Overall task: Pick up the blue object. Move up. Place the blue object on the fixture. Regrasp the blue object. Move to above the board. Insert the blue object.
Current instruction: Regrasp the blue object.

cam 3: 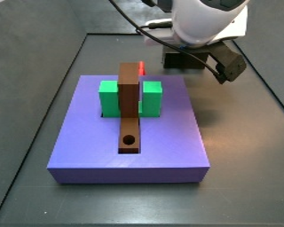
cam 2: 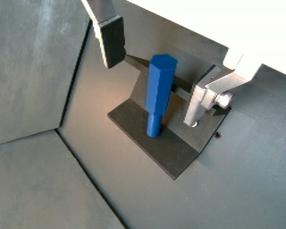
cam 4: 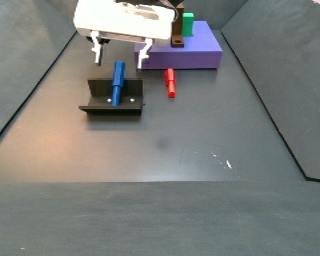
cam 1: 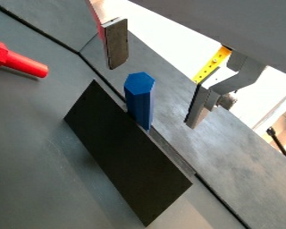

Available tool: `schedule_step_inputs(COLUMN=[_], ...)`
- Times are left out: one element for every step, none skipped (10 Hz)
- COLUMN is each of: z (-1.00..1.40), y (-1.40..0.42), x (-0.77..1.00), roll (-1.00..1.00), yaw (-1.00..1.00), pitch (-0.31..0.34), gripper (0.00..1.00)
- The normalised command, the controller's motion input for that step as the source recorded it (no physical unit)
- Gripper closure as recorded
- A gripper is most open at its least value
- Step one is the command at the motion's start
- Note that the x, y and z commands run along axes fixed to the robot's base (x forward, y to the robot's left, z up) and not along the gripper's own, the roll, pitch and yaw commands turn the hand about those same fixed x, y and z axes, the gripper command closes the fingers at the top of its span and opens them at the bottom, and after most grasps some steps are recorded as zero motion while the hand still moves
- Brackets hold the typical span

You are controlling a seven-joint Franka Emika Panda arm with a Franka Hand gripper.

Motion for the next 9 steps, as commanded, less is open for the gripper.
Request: schedule_step_inputs(z=[-0.18, -0.27, -0.23, -0.17, -0.10, -0.01, -0.01, -0.03, -0.06], y=[0.03, 0.10, 0.14, 0.18, 0.13, 0.02, 0.00, 0.00, 0.00], x=[0.27, 0.32, 0.33, 0.31, 0.26, 0.00, -0.03, -0.13, -0.23], roll=[-0.03, -0.20, -0.27, -0.31, -0.29, 0.00, 0.00, 0.00, 0.00], yaw=[-0.19, -0.19, -0.19, -0.17, -0.11, 0.00, 0.00, 0.00, 0.00], pitch=[0.211, 0.254, 0.246, 0.263, 0.257, 0.000, 0.000, -0.020, -0.086], gripper=[0.00, 0.00, 0.00, 0.00, 0.00, 0.00, 0.00, 0.00, 0.00])
